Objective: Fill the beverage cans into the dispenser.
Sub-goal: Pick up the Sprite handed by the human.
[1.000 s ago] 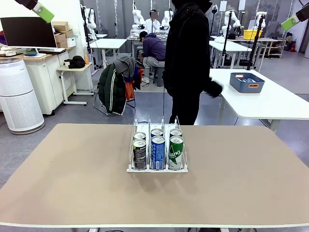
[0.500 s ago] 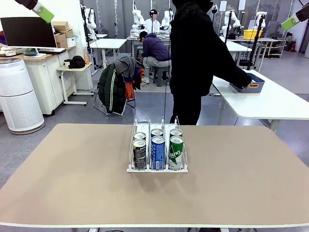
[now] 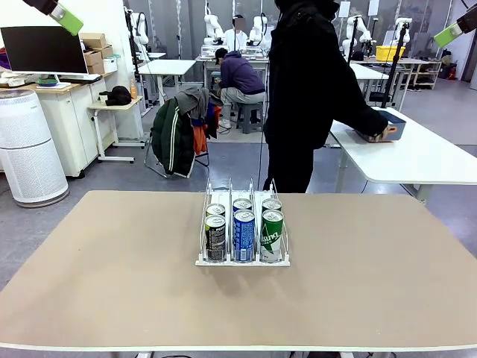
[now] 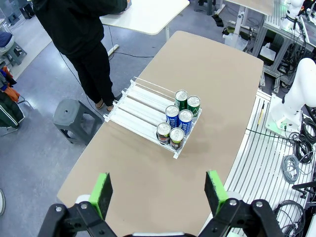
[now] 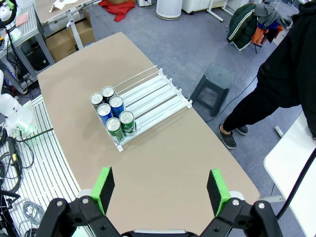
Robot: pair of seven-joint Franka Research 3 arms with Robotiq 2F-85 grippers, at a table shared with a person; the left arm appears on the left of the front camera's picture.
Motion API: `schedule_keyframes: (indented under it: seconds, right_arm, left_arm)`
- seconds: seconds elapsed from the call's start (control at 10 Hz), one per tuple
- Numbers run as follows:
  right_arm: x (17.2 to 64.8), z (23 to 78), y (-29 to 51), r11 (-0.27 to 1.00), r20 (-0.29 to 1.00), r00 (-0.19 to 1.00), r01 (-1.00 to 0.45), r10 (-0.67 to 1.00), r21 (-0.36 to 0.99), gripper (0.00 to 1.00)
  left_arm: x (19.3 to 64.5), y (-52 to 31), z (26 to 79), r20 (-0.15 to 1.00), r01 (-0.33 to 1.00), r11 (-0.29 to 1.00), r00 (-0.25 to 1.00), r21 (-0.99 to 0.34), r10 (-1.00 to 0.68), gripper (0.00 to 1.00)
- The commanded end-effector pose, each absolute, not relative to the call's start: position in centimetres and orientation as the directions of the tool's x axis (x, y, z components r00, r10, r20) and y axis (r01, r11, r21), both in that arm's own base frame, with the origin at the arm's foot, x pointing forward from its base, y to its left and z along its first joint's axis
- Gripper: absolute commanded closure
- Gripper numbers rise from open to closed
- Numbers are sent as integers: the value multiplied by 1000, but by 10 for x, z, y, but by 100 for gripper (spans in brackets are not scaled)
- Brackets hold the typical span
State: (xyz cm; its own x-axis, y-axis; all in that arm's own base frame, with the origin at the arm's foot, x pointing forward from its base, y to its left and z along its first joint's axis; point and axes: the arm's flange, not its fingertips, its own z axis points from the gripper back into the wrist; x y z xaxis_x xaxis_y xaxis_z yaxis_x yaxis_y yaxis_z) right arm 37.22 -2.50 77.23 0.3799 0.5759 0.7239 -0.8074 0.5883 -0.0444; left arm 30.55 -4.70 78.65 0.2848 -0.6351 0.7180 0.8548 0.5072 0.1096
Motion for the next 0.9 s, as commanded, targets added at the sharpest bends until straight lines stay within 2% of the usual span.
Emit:
schedule_keyframes:
  seconds: [0.0, 0.8]
  right_arm:
    - [371, 771, -24, 589, 723, 382, -807, 575, -42, 0]
    - [371, 771, -24, 589, 723, 382, -807, 575, -42, 0]
  left_arm:
    - [306, -47, 785, 715, 852, 511, 286, 114, -638, 0]
    - [306, -47, 785, 715, 852, 511, 286, 114, -638, 0]
